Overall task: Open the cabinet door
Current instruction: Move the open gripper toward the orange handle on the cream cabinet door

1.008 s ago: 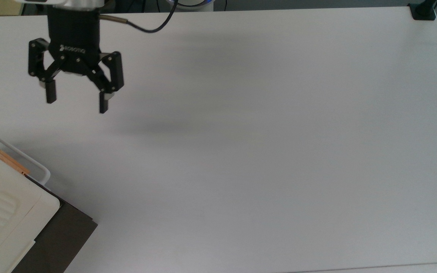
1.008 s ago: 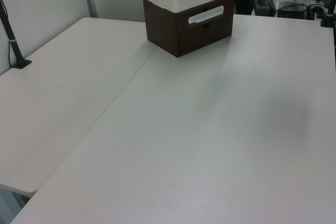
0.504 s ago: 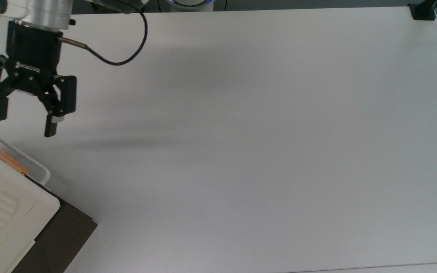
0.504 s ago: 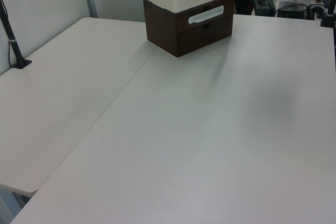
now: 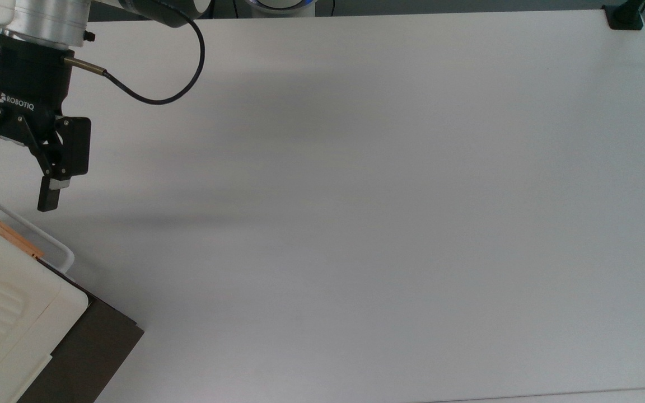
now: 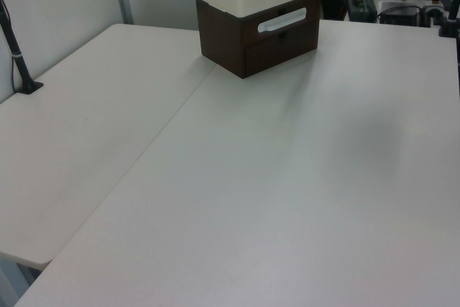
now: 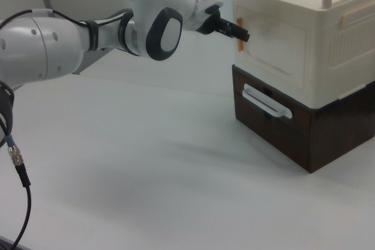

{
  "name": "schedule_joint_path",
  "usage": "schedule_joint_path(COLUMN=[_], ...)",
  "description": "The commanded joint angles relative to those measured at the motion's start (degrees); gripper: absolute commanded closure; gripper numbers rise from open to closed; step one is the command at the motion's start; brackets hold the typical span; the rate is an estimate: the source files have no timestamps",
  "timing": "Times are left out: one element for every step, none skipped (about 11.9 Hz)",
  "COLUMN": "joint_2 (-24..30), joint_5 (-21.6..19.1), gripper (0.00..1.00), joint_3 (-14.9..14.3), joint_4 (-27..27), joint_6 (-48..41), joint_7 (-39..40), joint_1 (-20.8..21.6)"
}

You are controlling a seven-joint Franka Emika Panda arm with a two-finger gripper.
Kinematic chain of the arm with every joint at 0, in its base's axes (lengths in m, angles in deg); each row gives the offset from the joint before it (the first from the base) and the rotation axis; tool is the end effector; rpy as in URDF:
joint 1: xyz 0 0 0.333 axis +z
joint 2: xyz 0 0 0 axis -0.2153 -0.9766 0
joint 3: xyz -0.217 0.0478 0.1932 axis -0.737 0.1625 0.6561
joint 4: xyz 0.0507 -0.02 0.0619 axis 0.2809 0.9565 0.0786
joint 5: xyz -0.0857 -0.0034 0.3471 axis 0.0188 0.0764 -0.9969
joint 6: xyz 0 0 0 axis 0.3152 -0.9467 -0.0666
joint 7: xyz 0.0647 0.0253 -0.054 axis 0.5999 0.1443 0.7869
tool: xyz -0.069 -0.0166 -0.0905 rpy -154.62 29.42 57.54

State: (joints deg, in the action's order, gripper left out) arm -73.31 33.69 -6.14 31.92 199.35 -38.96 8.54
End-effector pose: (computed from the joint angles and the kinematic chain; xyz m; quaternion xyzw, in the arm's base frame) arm 0.6779 -0.1614 0.5632 0.8747 -0.1628 0.4526 0.0600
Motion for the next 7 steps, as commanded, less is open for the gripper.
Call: schedule_joint_path(joint_2=[-4.0, -4.7, -5.1, -5.6, -5.8, -5.8, -5.8], joint_5=[0.1, 0.2, 0.3, 0.2, 0.3, 0.4, 0.5], gripper=[0.00, 0.00, 0.00, 0.00, 0.00, 0.00, 0.00], joint_3=[-1.2, -1.2, -1.6, -1.9, -1.9, -2.0, -2.0], joint_4=[-5.0, -5.1, -5.1, -5.2, -5.5, -5.5, -5.6], joint_6=[1.7, 3.2, 4.8, 5.6, 5.8, 5.8, 5.8], joint_7=[-2.5, -3.2, -3.9, -4.6, -5.7, -6.9, -7.8], joint_1=[0.5, 0.5, 0.5, 0.6, 0.6, 0.8, 0.9])
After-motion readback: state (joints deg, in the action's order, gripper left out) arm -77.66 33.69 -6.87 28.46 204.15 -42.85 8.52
